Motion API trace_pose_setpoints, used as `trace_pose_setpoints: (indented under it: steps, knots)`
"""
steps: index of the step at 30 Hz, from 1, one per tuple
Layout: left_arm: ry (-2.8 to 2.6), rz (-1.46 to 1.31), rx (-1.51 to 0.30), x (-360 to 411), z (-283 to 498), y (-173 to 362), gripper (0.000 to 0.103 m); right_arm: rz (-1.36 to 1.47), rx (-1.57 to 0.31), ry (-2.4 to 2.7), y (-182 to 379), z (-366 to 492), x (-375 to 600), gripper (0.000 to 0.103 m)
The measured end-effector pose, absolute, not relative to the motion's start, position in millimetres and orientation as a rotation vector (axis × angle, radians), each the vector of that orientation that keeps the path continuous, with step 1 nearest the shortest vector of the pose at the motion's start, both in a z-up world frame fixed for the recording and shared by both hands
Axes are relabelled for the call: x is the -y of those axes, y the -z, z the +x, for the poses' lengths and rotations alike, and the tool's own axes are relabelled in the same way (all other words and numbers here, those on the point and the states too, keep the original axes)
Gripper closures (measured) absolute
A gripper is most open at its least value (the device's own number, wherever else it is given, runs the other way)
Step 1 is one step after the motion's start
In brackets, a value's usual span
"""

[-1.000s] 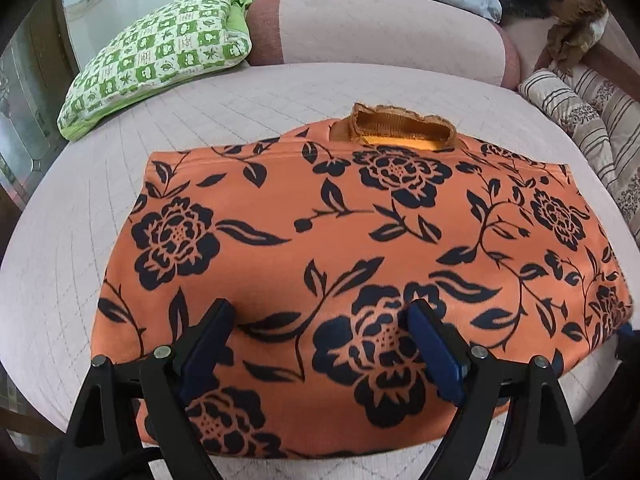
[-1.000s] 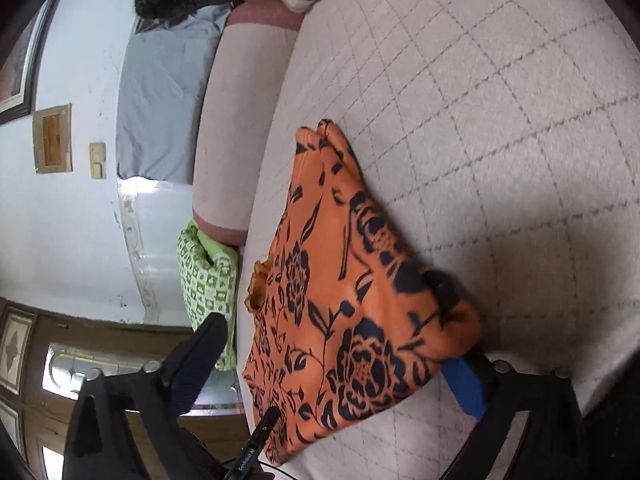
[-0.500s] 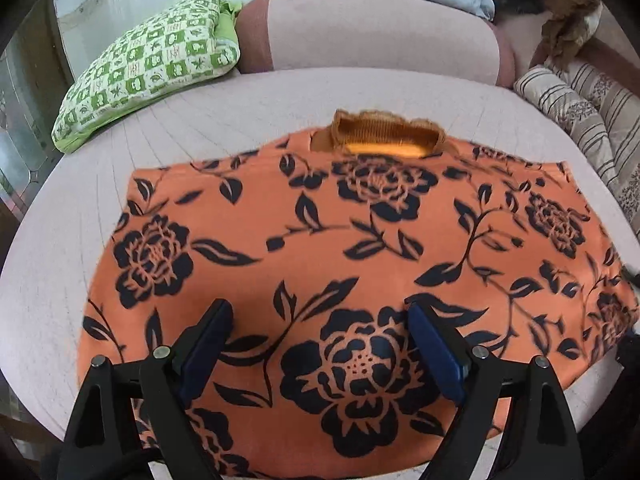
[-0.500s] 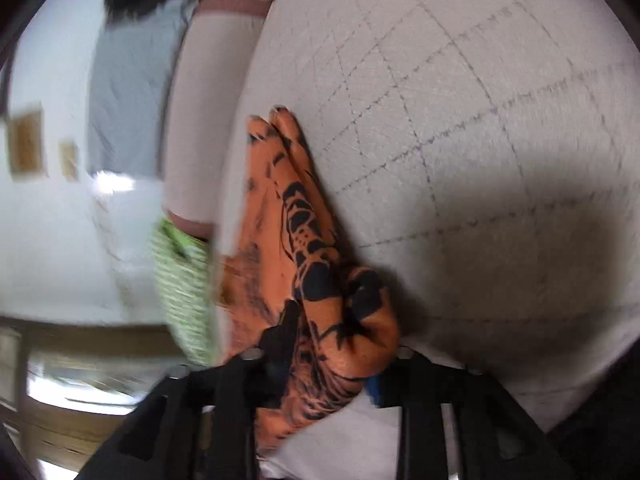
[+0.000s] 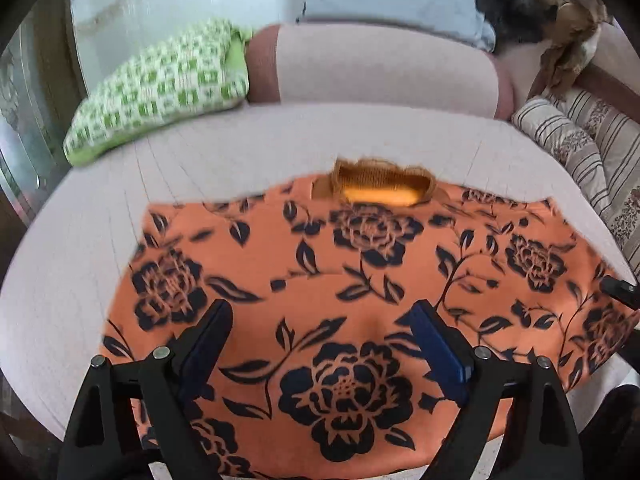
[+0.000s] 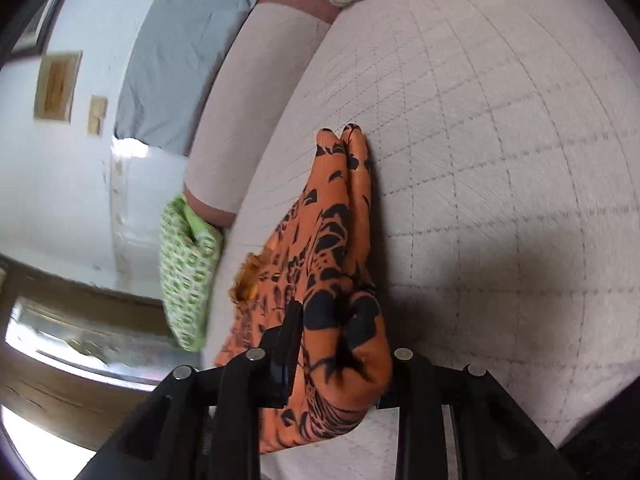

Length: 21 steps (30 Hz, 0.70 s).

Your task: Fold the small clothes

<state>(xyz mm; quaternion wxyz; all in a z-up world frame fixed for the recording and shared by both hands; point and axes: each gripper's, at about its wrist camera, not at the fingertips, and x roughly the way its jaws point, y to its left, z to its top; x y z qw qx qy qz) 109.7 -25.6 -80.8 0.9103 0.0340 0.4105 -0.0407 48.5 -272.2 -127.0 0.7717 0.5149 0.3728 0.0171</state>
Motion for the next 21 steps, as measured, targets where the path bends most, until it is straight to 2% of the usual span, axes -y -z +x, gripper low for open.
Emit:
trace_pose_setpoints:
  steps: [1,2,3,4,6,7,8,10,14,21]
  knots:
    - [0.077,0.080,-0.865,27.6,111.3,86.9,0.012,1.126,-0.815,-0.031,131.5,51.3,271.6,0.030]
    - [0.083,0.117,-0.952,32.1,118.6,106.4,0.012,1.162,-0.816,-0.029,140.2,52.1,271.4,0.022]
    - [0.092,0.142,-1.012,34.5,120.6,120.0,0.009,1.175,-0.813,-0.023,141.9,52.5,271.7,0.022]
    - [0.095,0.145,-0.960,34.9,118.2,121.5,0.008,1.175,-0.805,-0.018,141.7,52.4,271.3,0.022]
    - [0.098,0.133,-0.971,33.5,115.5,111.2,0.009,1.136,-0.812,-0.042,133.7,55.3,267.3,0.027]
    - [0.101,0.109,-0.970,31.1,114.1,104.3,0.009,1.084,-0.801,-0.042,124.1,54.4,264.7,0.034]
    - [0.102,0.092,-0.934,28.9,109.8,95.1,0.009,1.058,-0.793,-0.036,119.1,54.5,263.7,0.034]
    - [0.093,0.104,-0.912,29.2,108.3,91.4,0.009,1.048,-0.783,-0.039,114.2,55.5,261.9,0.035]
    - [0.070,0.108,-1.006,27.0,113.7,114.6,0.009,1.073,-0.846,-0.010,130.6,60.9,261.7,0.033]
    - [0.062,0.112,-0.985,21.4,102.6,100.8,0.009,1.023,-0.838,-0.010,133.9,60.7,258.7,0.036]
